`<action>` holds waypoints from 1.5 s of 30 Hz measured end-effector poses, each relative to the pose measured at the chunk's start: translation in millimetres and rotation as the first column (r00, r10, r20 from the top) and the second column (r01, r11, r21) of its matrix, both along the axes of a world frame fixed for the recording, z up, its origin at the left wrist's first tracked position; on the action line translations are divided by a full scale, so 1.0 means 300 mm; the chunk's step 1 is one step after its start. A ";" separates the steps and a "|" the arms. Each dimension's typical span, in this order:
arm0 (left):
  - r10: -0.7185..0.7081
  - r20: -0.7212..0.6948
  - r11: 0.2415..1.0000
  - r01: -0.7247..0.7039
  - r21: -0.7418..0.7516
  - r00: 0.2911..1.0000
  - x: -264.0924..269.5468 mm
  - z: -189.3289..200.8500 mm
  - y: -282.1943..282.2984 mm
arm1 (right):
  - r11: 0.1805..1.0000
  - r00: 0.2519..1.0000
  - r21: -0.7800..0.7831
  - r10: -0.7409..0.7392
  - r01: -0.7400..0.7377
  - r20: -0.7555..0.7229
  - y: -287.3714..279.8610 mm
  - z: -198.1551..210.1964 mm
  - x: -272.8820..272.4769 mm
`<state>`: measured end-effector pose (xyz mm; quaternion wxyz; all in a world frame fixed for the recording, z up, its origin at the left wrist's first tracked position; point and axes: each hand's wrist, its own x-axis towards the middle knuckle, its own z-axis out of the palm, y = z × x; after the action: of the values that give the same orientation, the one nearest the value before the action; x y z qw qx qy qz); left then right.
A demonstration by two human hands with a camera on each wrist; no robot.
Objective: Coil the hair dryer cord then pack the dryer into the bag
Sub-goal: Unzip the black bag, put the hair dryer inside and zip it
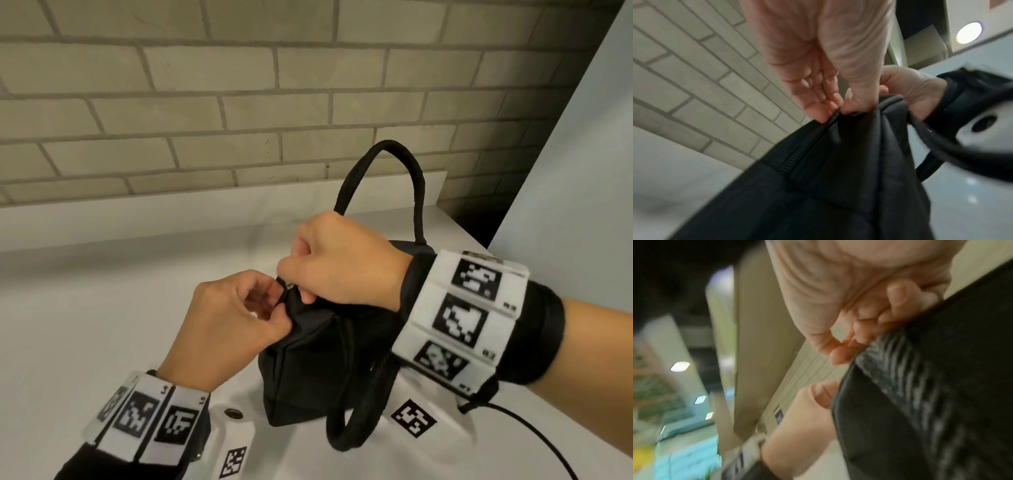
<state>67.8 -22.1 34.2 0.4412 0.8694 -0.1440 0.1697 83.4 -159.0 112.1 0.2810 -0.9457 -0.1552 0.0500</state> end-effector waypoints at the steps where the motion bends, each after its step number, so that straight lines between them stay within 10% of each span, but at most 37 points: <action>1: 0.016 0.003 1.000 -0.016 0.002 1.000 -0.003 -0.001 -0.006 | 0.993 0.994 -0.113 0.029 -0.017 0.105 0.004 0.005 -0.012; 5: 0.055 -0.003 0.998 -0.055 -0.017 0.998 -0.017 -0.013 -0.022 | 0.953 0.956 -0.304 0.092 -0.003 0.280 -0.001 0.009 -0.032; 13: 0.107 -0.057 0.993 -0.104 0.052 0.993 -0.029 -0.040 0.005 | 0.983 0.983 0.035 -0.182 0.182 -0.012 -0.151 0.001 0.014; 27: 0.043 -0.129 0.990 -0.060 -0.125 0.991 -0.032 0.016 0.069 | 0.720 0.858 0.476 -0.360 0.505 -0.366 -0.527 -0.180 0.091; 31: -0.198 0.061 0.905 0.158 0.394 0.978 -0.080 0.102 -0.144 | 0.692 0.872 0.530 -0.386 0.490 -0.301 -0.512 -0.209 0.087; 36: -0.238 0.197 0.715 0.034 0.699 0.951 -0.016 0.050 -0.341 | 0.772 0.891 0.452 -0.430 0.447 -0.148 -0.515 -0.223 0.094; 45: -0.009 0.114 0.934 -0.033 0.355 0.993 0.058 0.072 -0.312 | 0.711 0.812 0.400 -0.451 0.578 -0.371 -0.629 -0.344 0.116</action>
<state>85.3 -115.7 55.7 0.2663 0.9247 -0.1920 0.1927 118.3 -347.7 8.8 0.5332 -0.8323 0.1449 0.0444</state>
